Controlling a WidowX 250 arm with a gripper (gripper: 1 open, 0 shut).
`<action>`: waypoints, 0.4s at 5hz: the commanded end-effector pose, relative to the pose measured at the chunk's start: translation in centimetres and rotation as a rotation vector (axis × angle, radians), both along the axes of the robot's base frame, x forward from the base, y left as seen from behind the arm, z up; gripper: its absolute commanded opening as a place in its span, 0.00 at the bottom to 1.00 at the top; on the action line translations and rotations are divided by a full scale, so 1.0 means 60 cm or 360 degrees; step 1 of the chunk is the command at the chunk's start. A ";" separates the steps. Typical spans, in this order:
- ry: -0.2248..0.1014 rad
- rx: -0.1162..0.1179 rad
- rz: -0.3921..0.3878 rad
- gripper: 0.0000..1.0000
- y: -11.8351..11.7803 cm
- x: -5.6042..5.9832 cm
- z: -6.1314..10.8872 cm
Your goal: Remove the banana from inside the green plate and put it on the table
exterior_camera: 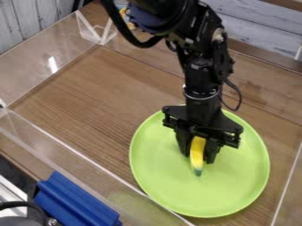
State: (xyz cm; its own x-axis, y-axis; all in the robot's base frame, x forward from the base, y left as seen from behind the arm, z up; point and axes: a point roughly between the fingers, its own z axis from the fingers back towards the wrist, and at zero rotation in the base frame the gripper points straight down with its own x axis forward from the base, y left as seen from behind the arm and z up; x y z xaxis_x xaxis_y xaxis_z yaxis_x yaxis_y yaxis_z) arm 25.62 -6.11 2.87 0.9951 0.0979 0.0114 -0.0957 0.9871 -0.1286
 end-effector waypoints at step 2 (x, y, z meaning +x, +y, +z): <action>0.0011 0.0035 -0.0033 0.00 0.005 0.007 0.027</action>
State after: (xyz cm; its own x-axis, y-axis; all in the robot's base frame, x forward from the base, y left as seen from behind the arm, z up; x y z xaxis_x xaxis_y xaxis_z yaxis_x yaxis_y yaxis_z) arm 25.29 -5.80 3.40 0.9962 0.0784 -0.0370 -0.0817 0.9917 -0.0996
